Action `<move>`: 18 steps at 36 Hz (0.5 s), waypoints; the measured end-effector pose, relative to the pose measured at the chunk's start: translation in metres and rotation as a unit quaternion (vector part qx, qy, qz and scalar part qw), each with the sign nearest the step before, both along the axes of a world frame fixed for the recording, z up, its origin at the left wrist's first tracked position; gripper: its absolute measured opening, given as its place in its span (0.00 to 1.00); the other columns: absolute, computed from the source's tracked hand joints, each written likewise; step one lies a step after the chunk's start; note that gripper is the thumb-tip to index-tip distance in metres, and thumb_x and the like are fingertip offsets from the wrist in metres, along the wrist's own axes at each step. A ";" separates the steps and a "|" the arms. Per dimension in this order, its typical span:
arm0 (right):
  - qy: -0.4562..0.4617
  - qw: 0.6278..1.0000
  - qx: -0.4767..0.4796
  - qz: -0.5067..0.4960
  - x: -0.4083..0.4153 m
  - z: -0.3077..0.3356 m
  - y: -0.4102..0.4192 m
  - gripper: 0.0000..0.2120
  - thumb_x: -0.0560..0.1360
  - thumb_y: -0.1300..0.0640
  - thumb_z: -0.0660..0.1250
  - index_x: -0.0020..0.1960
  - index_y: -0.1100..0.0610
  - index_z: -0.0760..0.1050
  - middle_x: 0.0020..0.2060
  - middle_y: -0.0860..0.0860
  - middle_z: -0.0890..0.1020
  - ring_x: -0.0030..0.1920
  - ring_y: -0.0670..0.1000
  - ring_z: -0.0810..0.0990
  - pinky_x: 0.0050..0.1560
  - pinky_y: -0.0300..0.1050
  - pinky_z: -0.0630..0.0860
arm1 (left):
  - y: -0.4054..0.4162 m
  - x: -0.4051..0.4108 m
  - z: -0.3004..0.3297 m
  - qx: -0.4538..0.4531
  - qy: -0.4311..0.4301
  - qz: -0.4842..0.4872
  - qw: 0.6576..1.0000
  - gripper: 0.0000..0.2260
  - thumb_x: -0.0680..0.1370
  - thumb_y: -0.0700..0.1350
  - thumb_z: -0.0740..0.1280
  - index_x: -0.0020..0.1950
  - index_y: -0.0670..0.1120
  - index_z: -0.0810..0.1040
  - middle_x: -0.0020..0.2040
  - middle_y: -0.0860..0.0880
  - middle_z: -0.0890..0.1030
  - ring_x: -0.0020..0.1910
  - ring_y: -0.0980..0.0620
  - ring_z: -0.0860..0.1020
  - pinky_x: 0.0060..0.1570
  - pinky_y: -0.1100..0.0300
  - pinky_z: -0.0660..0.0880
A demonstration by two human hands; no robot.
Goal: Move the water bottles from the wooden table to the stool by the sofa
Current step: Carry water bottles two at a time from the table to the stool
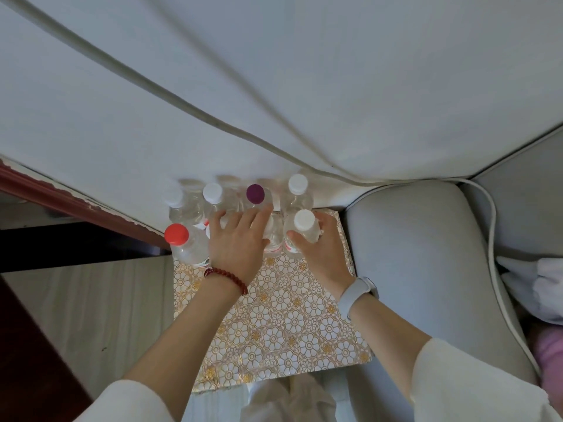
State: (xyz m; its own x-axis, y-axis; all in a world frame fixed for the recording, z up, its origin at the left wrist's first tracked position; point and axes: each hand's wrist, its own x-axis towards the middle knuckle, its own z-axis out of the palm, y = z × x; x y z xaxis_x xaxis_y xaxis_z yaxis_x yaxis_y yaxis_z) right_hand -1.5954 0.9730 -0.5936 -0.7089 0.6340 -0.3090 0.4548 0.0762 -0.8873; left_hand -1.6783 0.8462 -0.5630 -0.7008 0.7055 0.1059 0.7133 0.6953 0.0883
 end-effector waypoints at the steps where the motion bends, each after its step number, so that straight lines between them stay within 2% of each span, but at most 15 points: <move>1: 0.000 1.000 -0.011 0.015 0.005 -0.001 0.002 0.32 0.67 0.52 0.73 0.66 0.55 0.62 0.62 0.53 0.70 0.62 0.53 0.71 0.58 0.43 0.71 | -0.001 0.002 -0.001 -0.006 0.005 0.005 1.000 0.30 0.65 0.46 0.75 0.65 0.47 0.69 0.55 0.47 0.81 0.54 0.45 0.79 0.61 0.39 0.65; 3: -0.005 0.999 -0.026 0.037 0.015 -0.004 0.005 0.37 0.68 0.53 0.72 0.71 0.55 0.57 0.68 0.52 0.66 0.68 0.53 0.66 0.67 0.50 0.66 | -0.006 0.007 -0.001 -0.009 0.010 0.022 1.000 0.33 0.66 0.47 0.74 0.68 0.48 0.66 0.60 0.46 0.78 0.60 0.44 0.75 0.63 0.34 0.60; 4: -0.010 0.999 -0.029 0.044 0.018 -0.005 0.005 0.39 0.69 0.53 0.72 0.72 0.54 0.54 0.69 0.50 0.65 0.69 0.51 0.64 0.69 0.49 0.63 | -0.008 0.009 -0.001 -0.005 0.014 0.030 0.999 0.33 0.66 0.48 0.73 0.69 0.49 0.65 0.61 0.46 0.77 0.61 0.43 0.75 0.62 0.32 0.58; 5: -0.014 0.998 -0.033 0.051 0.019 -0.004 0.005 0.38 0.70 0.53 0.71 0.73 0.52 0.53 0.68 0.47 0.65 0.68 0.48 0.64 0.68 0.45 0.62 | -0.009 0.011 -0.002 -0.003 0.020 0.036 0.999 0.32 0.67 0.48 0.73 0.68 0.49 0.66 0.60 0.46 0.78 0.61 0.43 0.74 0.62 0.31 0.57; 7: -0.015 0.997 -0.047 0.061 0.016 -0.003 0.001 0.34 0.71 0.53 0.70 0.71 0.51 0.57 0.63 0.44 0.69 0.64 0.47 0.69 0.62 0.42 0.67 | -0.010 0.014 -0.002 0.002 0.032 0.049 0.998 0.30 0.66 0.48 0.74 0.66 0.48 0.69 0.57 0.47 0.80 0.61 0.44 0.75 0.61 0.28 0.56; 9: -0.005 0.997 -0.050 0.052 0.010 -0.002 -0.003 0.29 0.71 0.55 0.70 0.68 0.52 0.61 0.61 0.48 0.73 0.60 0.50 0.74 0.60 0.46 0.72 | -0.008 0.015 -0.002 0.015 0.038 0.061 0.997 0.27 0.66 0.48 0.75 0.62 0.46 0.73 0.51 0.47 0.83 0.60 0.44 0.76 0.60 0.27 0.55; 11: 0.008 0.998 -0.047 0.043 0.008 -0.001 -0.006 0.27 0.71 0.56 0.70 0.67 0.54 0.63 0.60 0.51 0.75 0.59 0.51 0.75 0.61 0.51 0.73 | -0.006 0.017 -0.002 0.030 0.039 0.072 0.996 0.24 0.66 0.47 0.75 0.60 0.45 0.75 0.46 0.48 0.84 0.58 0.44 0.77 0.59 0.27 0.55; 14: 0.015 0.998 -0.049 0.028 0.011 -0.002 -0.008 0.28 0.71 0.56 0.70 0.68 0.55 0.63 0.62 0.52 0.74 0.61 0.52 0.73 0.63 0.53 0.72 | -0.002 0.019 -0.002 0.049 0.035 0.080 0.995 0.23 0.66 0.46 0.75 0.59 0.44 0.75 0.43 0.48 0.84 0.56 0.45 0.78 0.60 0.28 0.56; 18: 0.001 0.999 -0.048 0.017 0.010 -0.005 -0.008 0.30 0.71 0.54 0.69 0.69 0.56 0.59 0.62 0.54 0.73 0.61 0.53 0.74 0.60 0.46 0.72 | -0.002 0.020 -0.005 0.055 0.030 0.087 0.994 0.22 0.67 0.48 0.74 0.58 0.45 0.75 0.42 0.48 0.84 0.56 0.45 0.78 0.61 0.31 0.57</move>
